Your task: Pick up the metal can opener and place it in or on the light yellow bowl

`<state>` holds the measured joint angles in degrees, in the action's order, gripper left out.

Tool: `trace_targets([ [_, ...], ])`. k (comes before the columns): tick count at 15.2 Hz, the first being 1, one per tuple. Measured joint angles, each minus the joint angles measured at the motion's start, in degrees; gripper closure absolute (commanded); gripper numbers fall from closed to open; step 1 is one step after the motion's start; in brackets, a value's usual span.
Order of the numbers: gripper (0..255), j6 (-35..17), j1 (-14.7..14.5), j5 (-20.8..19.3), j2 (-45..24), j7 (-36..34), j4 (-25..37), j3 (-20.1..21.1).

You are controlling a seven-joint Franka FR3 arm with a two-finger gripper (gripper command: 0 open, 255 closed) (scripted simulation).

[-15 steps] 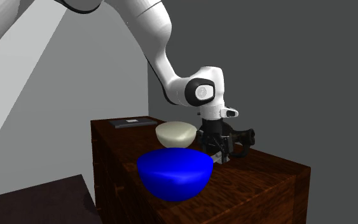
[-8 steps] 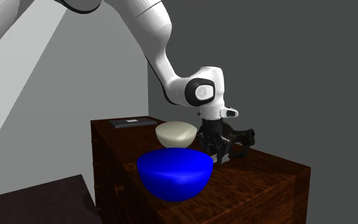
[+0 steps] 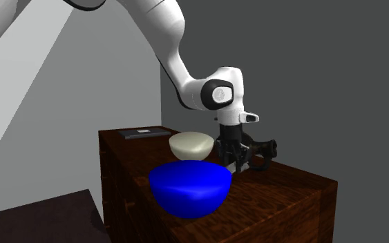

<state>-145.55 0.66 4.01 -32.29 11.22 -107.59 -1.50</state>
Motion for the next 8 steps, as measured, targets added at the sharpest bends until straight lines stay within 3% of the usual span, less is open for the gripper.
trace_targets([
  [8,255,4.4,-0.1,-0.3,4.2,-0.3,0.2,-0.2],
])
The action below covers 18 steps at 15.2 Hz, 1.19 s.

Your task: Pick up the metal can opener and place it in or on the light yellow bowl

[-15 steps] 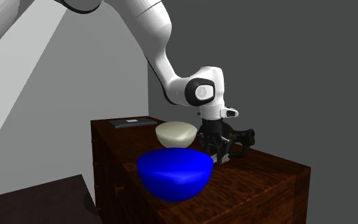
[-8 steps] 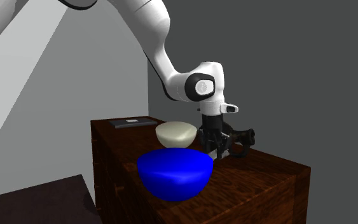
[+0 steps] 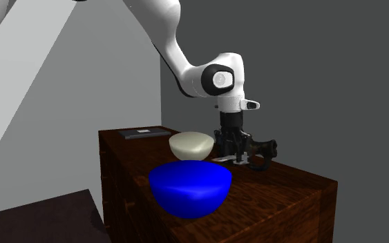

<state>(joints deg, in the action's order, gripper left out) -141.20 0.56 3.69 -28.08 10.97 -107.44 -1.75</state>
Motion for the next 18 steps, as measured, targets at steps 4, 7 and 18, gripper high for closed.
trace_targets([
  [4,255,2.5,-0.1,-0.2,1.9,-0.2,0.6,-0.1],
  [7,255,4.3,-0.1,-0.3,3.5,-0.3,0.9,-0.2],
  [18,255,11.1,-0.3,-0.8,8.0,-0.8,3.1,-0.4],
])
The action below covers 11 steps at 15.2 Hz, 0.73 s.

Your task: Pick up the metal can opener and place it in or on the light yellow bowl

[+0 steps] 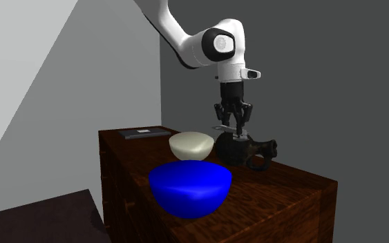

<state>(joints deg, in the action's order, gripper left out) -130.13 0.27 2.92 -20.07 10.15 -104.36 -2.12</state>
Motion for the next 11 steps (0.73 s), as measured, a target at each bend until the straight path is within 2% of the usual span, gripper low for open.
trace_targets([
  [4,255,2.0,-0.4,-0.2,1.2,-0.7,0.8,0.1],
  [11,255,2.9,-6.0,-2.0,-0.8,-9.2,3.9,2.1],
])
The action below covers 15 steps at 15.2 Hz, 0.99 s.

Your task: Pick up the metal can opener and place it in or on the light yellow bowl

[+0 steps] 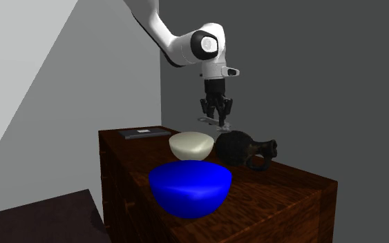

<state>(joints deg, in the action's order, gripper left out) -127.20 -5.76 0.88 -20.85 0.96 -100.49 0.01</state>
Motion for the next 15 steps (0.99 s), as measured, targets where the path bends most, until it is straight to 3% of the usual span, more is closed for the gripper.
trace_targets([
  [12,255,4.3,-10.8,-3.4,-7.2,-15.2,11.4,3.1],
  [15,255,3.7,-11.5,-3.6,-8.6,-16.1,12.2,3.1],
])
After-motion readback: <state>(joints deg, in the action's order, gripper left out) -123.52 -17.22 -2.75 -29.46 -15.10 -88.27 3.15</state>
